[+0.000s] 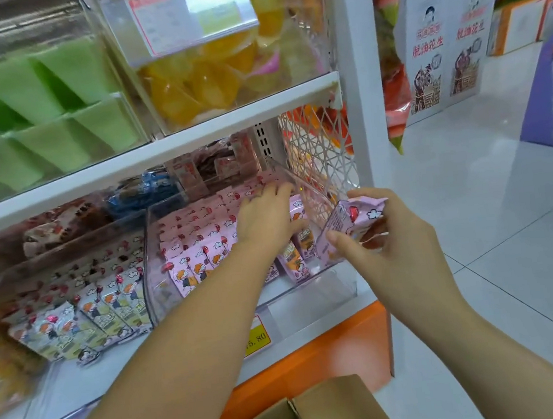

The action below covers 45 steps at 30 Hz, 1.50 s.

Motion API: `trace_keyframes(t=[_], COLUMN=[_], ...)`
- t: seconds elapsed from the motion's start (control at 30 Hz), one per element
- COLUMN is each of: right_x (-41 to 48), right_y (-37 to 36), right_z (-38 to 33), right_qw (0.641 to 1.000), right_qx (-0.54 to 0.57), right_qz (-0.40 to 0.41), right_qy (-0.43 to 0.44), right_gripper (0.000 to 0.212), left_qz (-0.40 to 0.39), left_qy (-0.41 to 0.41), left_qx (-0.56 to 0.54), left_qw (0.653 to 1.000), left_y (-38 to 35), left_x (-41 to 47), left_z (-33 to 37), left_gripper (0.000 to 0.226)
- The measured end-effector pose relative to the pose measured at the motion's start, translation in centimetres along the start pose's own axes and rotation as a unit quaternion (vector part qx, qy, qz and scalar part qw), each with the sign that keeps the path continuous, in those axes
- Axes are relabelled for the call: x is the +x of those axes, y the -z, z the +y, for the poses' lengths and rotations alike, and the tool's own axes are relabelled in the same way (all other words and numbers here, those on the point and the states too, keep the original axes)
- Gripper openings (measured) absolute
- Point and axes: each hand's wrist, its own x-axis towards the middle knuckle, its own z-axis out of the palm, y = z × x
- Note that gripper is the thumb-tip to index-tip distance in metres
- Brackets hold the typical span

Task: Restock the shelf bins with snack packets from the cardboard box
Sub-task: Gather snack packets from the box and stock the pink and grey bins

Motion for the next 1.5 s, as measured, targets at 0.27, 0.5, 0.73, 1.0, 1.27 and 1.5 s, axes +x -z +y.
trace_keyframes(t=[0.27,0.5,0.73,1.0,1.27,1.5], right_x=[1.4,5.8,7.3,8.6,8.6,9.5], right_y=[-1.5,-3.5,-5.5,-6.0,-6.2,-6.4], right_z=[0.6,-0.1,0.6,2.0,2.0,1.4], right_qw=[0.998,0.965,0.916,0.915,0.896,0.892], right_qx=[-0.050,-0.232,-0.353,-0.345,-0.388,-0.383], right_qz=[-0.016,-0.112,-0.139,-0.159,-0.169,-0.206], right_qy=[-0.025,0.039,0.129,0.132,0.138,0.122], right_gripper=[0.042,0.057,0.048,0.052,0.048,0.051], left_qz=[-0.008,-0.010,-0.013,0.003,-0.031,-0.027], left_qy=[0.021,0.006,0.003,-0.008,-0.044,-0.036], left_qx=[0.005,0.075,0.066,0.012,-0.001,-0.024], left_qw=[1.000,0.997,0.998,1.000,0.999,0.999], left_y=[1.2,0.8,0.4,0.2,1.0,1.0], left_x=[-2.0,-2.9,-2.5,-3.1,-3.5,-3.5], left_z=[-3.7,-4.1,-3.6,-3.8,-3.9,-4.2], left_gripper=[0.066,0.063,0.060,0.048,0.042,0.041])
